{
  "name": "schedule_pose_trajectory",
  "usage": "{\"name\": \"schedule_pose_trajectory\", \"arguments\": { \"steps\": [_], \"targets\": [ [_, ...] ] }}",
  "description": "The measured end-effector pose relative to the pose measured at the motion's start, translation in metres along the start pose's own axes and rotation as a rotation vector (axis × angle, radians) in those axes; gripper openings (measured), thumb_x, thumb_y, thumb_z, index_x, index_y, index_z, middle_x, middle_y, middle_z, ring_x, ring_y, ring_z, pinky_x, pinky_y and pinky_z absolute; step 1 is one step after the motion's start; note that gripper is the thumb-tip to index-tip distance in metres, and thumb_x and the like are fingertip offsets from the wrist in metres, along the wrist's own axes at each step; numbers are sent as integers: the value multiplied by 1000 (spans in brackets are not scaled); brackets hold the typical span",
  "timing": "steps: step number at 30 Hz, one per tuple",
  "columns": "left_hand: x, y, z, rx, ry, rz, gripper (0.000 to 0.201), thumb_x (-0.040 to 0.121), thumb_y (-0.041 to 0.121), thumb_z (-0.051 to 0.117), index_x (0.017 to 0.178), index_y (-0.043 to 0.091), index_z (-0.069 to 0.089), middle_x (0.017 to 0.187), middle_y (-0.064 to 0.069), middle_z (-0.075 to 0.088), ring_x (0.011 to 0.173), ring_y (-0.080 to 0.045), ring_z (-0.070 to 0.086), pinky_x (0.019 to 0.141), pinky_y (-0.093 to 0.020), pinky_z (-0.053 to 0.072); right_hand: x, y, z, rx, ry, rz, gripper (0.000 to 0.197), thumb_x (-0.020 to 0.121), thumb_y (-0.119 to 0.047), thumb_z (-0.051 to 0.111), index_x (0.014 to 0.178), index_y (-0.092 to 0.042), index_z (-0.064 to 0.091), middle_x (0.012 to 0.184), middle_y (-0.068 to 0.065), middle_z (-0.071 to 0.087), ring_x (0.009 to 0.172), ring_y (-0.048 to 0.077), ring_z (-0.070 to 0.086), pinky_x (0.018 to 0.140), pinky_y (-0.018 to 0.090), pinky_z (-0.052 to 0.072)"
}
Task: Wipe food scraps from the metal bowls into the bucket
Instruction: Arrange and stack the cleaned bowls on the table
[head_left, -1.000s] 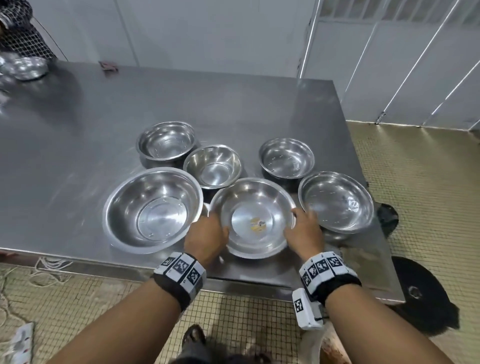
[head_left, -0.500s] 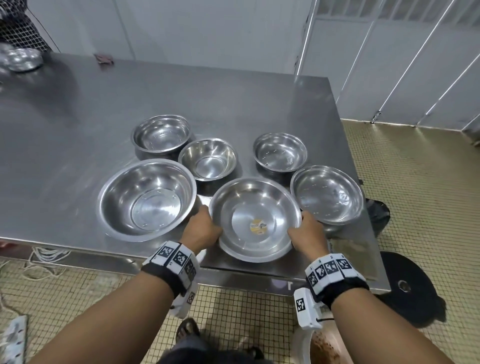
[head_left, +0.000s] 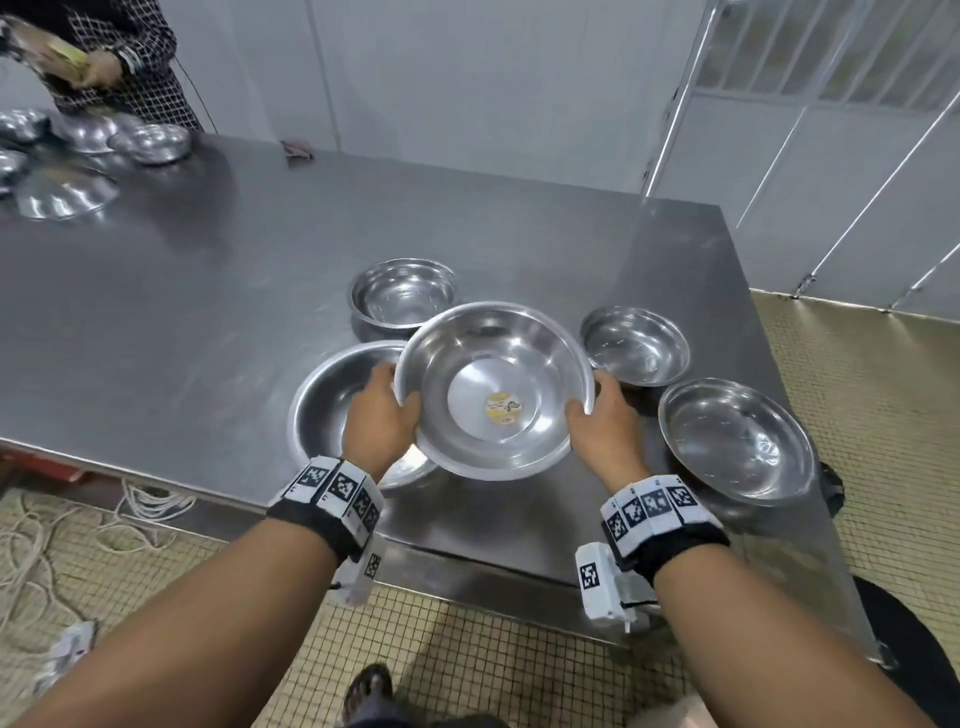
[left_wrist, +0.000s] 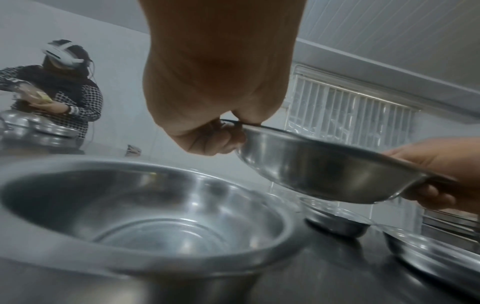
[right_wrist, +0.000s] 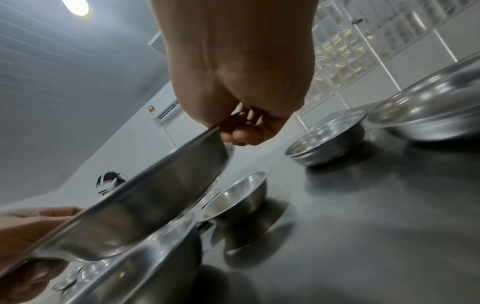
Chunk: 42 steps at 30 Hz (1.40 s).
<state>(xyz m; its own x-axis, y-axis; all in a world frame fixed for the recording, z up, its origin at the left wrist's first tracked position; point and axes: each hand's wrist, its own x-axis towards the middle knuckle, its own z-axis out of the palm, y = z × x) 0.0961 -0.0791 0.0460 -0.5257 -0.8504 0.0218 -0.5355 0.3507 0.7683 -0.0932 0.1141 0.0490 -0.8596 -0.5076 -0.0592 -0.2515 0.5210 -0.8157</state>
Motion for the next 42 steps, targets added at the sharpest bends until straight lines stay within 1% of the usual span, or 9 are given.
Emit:
{"name": "schedule_pose_trajectory", "arguments": {
  "steps": [2, 5, 13, 19, 24, 30, 35, 40, 42],
  "targets": [
    [11, -18, -23, -13, 27, -18, 31, 94, 26, 62, 124, 18, 57, 103, 2, 71, 84, -23, 70, 75, -39, 55, -1, -17, 24, 20, -4, -32, 30, 98, -17, 54, 128, -24, 52, 106, -3, 64, 93, 20, 62, 77, 31, 45],
    [30, -44, -53, 5, 55, -1, 20, 95, 24, 64, 114, 22, 58, 98, 9, 65, 85, -19, 65, 75, -31, 45, -1, -38, 59, 11, -31, -34, 30, 99, -23, 53, 129, -26, 54, 104, -4, 65, 95, 20, 64, 79, 34, 49],
    [77, -107, -93, 63, -39, -54, 32, 95, 32, 68, 121, 16, 60, 93, 0, 69, 76, -12, 61, 71, -31, 44, -6, -64, 123, -59, -59, 19, 25, 100, -31, 54, 124, -25, 56, 97, -8, 66, 90, 18, 66, 84, 40, 56],
    [93, -132, -92, 126, -117, -31, 30, 93, 35, 65, 118, 19, 62, 75, 0, 70, 72, -20, 68, 69, -36, 54, -12, -67, 140, -170, -36, 75, 15, 99, -35, 54, 113, -28, 58, 97, -7, 65, 90, 20, 63, 81, 35, 49],
    [99, -143, -89, 205, -174, 21, 31, 90, 35, 66, 118, 21, 63, 77, 2, 69, 79, -23, 65, 66, -34, 45, -19, -62, 145, -236, -22, 104, 23, 92, -37, 58, 113, -36, 64, 93, -7, 69, 85, 19, 65, 81, 37, 54],
    [102, -155, -88, 259, -196, 113, 18, 84, 37, 64, 99, 28, 63, 82, -1, 56, 76, -23, 57, 60, -31, 37, -24, -57, 147, -339, -21, 166, 25, 86, -39, 58, 110, -44, 59, 85, -8, 66, 82, 23, 64, 74, 34, 51],
    [101, -158, -87, 175, -239, 186, 14, 95, 27, 59, 108, 21, 60, 69, 1, 58, 68, -20, 57, 59, -33, 40, -25, -48, 154, -274, -95, 153, 34, 91, -38, 45, 124, -43, 55, 94, 0, 71, 87, 24, 65, 84, 43, 56],
    [104, -165, -83, 166, -295, 173, 50, 90, 40, 50, 137, 25, 57, 77, -1, 68, 76, -28, 65, 64, -31, 41, -28, -40, 155, -265, -126, 131, 35, 91, -38, 42, 125, -43, 50, 98, 3, 70, 88, 28, 65, 85, 45, 56],
    [103, -165, -80, 162, -313, 175, 51, 92, 40, 52, 138, 19, 57, 73, -1, 64, 74, -27, 63, 64, -31, 40, -32, -34, 151, -244, -107, 139, 33, 94, -35, 44, 125, -43, 49, 97, 4, 70, 88, 28, 65, 85, 45, 56]
  ]
}}
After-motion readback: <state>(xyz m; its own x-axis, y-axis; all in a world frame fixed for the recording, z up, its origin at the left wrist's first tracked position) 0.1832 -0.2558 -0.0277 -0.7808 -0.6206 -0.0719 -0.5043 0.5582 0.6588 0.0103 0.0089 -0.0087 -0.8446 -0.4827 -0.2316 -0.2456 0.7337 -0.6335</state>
